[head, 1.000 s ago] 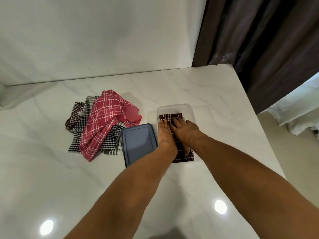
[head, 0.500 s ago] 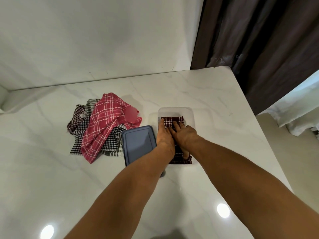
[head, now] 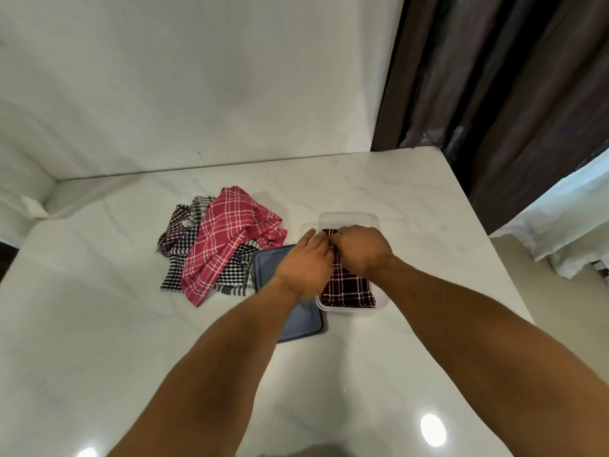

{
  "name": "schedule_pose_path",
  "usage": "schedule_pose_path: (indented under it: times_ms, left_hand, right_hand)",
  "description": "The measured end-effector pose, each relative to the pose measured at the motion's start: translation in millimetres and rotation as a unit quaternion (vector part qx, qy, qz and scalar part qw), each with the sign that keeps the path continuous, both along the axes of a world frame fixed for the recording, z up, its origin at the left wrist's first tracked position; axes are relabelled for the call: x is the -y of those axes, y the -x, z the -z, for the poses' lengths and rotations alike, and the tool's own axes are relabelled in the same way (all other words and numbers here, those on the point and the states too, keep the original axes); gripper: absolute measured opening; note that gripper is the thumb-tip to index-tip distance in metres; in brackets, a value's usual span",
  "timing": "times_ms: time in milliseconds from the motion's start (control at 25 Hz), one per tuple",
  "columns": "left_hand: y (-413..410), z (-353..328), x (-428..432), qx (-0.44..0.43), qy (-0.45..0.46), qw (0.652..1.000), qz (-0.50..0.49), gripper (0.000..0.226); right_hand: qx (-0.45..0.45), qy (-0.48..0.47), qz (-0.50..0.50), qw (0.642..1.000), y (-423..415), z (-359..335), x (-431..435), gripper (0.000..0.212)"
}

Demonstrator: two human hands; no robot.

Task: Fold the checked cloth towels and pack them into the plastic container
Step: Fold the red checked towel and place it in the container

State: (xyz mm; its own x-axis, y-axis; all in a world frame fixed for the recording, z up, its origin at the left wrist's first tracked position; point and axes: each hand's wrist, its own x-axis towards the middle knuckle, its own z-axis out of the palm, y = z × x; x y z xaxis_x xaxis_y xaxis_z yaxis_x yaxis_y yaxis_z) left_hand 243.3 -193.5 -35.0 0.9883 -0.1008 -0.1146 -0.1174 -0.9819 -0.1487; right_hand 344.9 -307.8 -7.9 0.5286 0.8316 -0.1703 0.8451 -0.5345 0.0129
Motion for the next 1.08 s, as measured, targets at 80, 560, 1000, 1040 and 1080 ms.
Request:
schedule_pose_path:
  times_ms: [80,560,1000,1040,1080]
  left_hand:
    - [22.5,-4.2,-23.5,0.054,0.032,0.997,-0.039,0.05]
    - [179.6,25.4,-153.9,-0.07,0.08,0.958,-0.265,0.057]
    - [187.5,4.2,-208.8,0.023,0.182,0.955,-0.233,0.059]
    - [182.2,-0.3,-205.4,0.034,0.184,0.952,-0.243,0.053]
    - [176.3,-4.9,-201.3,0.046,0.183,0.95,-0.25,0.047]
  right_hand:
    - [0.011,-0.038,-0.011,0.999,8.2,-7.7,-5.4,0.019]
    - [-0.514,-0.169,0.217,0.813,129.5,49.8,-177.0,0.037]
    - [-0.24,-0.187,0.253,0.919,163.2,28.8,-215.7,0.02]
    - [-0.274,-0.24,0.274,0.89,166.9,21.6,-217.3,0.02]
    - [-0.33,-0.301,0.304,0.841,171.1,15.7,-218.3,0.023]
